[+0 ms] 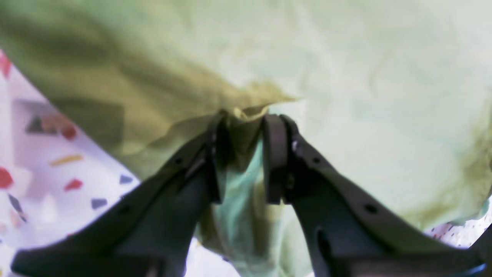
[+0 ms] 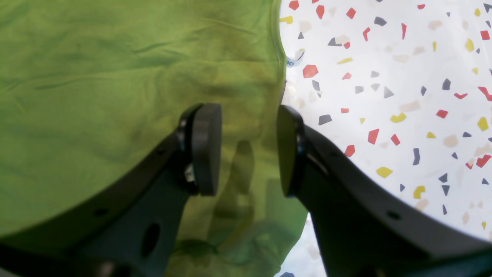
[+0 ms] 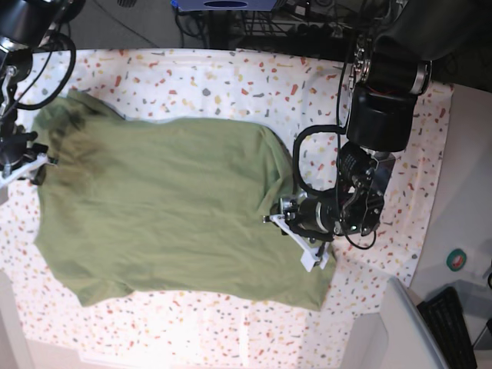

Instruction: Layout the t-shirt on the table in an organized manner, then fold the t-shirt properly

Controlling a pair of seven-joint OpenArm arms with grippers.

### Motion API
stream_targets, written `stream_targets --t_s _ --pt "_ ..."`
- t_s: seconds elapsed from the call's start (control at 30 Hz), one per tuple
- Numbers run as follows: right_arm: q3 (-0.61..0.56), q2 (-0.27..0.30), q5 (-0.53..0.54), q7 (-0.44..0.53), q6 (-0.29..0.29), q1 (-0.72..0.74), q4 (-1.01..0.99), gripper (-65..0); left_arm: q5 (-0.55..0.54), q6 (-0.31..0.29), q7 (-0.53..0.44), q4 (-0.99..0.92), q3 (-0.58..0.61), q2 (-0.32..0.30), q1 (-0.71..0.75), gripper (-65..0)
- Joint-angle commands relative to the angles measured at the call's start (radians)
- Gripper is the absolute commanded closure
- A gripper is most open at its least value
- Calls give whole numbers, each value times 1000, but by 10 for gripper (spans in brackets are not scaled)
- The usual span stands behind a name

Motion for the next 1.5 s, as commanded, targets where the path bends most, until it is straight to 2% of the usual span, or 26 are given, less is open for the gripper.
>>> stream_targets --t_s 0.0,0.1,0.27,0.33,0.4,0.53,0.63,0.87,0.97,1.07,1.3,1.37,1.47 --pt "3 15 10 24 0 11 17 -230 -11 -1 -8 15 -2 -3 -28 -115" --pt "3 15 10 24 0 11 17 -230 -11 -1 -8 15 -2 -1 -28 -10" --pt "3 15 10 24 0 11 17 -230 -12 -1 -3 23 -2 -1 -26 0" --pt "5 15 10 24 0 11 17 -230 -12 -1 43 28 -17 -4 -16 0" --pt "11 15 10 24 0 11 17 -230 -12 -1 86 101 -59 -7 23 0" --pt "12 18 10 27 0 -4 18 -230 -9 2 201 396 -238 -18 196 0" --pt "12 18 12 27 0 -11 20 -230 -8 3 253 560 -350 -18 314 0" --pt "17 17 12 27 0 -26 22 -228 -8 3 252 687 -507 -16 529 0" --pt "74 12 12 25 0 -32 18 -228 -8 3 248 707 -559 -15 583 0" --pt "114 -9 10 25 2 -37 -9 -228 -8 3 195 690 -566 -16 600 0" --pt "28 -3 5 27 2 -32 -80 -225 -8 3 175 663 -566 -20 589 0" --pt "3 -2 4 27 2 -29 -89 -174 -6 3 173 663 -566 -21 589 0" --pt "-14 -2 2 27 0 6 -156 0 -6 3 172 661 -568 -23 589 0"
